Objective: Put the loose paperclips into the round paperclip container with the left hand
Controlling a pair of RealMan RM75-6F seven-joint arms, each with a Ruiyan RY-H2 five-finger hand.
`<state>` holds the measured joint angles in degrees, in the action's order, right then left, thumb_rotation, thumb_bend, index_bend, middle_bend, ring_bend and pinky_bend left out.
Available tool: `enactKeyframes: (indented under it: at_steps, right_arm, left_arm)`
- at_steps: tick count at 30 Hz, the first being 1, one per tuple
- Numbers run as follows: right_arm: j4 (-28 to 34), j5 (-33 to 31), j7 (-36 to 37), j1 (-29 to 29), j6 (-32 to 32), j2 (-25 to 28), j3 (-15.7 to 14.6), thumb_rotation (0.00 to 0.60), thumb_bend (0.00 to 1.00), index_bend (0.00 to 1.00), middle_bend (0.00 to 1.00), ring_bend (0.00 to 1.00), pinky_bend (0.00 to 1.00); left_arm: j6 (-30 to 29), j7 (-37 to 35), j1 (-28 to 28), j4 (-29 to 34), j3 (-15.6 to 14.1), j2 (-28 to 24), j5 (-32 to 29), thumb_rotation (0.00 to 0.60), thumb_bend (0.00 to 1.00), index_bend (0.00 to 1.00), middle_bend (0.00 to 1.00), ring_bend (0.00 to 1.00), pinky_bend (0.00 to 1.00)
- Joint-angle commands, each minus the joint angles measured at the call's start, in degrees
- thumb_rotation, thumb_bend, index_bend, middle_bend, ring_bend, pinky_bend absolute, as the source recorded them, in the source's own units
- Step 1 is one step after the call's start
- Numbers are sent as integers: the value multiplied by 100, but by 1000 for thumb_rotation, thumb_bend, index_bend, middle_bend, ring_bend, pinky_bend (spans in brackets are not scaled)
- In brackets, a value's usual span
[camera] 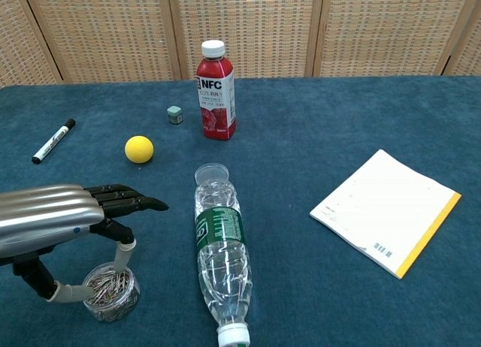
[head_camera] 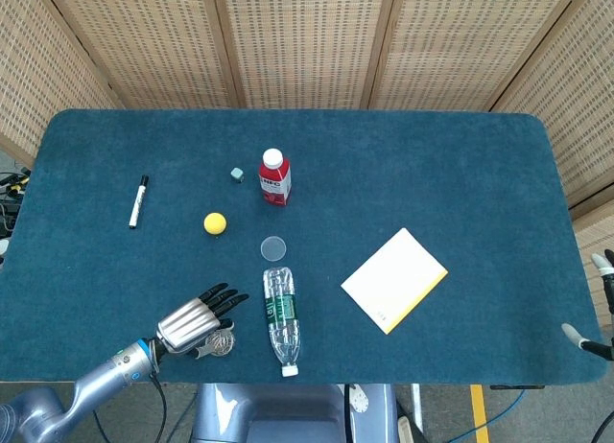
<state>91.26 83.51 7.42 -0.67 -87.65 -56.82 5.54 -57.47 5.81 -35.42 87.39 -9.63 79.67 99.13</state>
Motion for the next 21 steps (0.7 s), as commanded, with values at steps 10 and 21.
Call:
enactKeyframes:
  at_steps: [10,21]
  right_arm:
    - [11,23,-8,9,-22,3,-5,600,0,0,0,0,0]
    - [11,87,-24,-4,-5,-8,-35,600,0,0,0,0,0]
  left_arm:
    - [-564,-468,109,342,16,-398,185,600,231,315,0,0,0]
    - [-2525,209,1370,1366,502,-1255,-826,600,6,0,0,0,0]
